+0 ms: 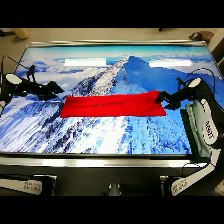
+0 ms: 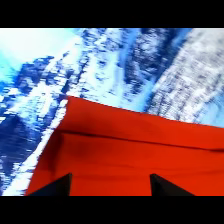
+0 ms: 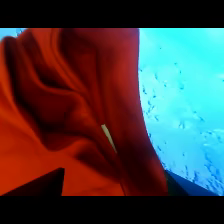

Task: Fold the shirts.

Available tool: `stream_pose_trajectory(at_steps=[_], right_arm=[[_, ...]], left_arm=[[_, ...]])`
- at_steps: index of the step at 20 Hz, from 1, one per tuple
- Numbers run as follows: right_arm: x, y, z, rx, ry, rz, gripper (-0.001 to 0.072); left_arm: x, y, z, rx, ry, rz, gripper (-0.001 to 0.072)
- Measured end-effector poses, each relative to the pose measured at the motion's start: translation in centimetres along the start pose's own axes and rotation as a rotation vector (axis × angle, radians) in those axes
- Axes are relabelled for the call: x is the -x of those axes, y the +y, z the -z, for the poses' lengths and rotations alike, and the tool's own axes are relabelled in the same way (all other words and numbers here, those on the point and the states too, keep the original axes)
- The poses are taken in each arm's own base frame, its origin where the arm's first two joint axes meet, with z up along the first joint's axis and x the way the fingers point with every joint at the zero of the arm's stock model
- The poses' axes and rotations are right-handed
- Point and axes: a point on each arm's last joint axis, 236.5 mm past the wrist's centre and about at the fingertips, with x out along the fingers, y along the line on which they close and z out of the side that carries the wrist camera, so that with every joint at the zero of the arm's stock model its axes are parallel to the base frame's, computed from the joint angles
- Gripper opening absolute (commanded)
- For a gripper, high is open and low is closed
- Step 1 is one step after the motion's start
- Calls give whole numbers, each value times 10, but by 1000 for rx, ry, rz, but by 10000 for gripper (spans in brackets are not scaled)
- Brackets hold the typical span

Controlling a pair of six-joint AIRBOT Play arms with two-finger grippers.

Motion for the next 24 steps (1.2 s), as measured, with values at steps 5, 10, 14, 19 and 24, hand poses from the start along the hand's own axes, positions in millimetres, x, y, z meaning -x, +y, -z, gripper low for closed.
stream_pose_trajectory(at_steps=[5,10,14,19,24], right_arm=[[-30,24,16,-47,68,-32,23],[15,76,6,2,-36,-121,23],[79,123,21,96,-104,-175,23],[154,163,55,211,-180,-214,24],[199,179,93,279,-200,-219,24]], left_arm=[[-7,-50,25,-109,45,36,406],[-52,-105,67,-230,113,74,25],[-112,-165,114,-229,158,183,25],[-172,-238,196,-125,263,356,25],[-203,-293,244,4,280,482,22]])
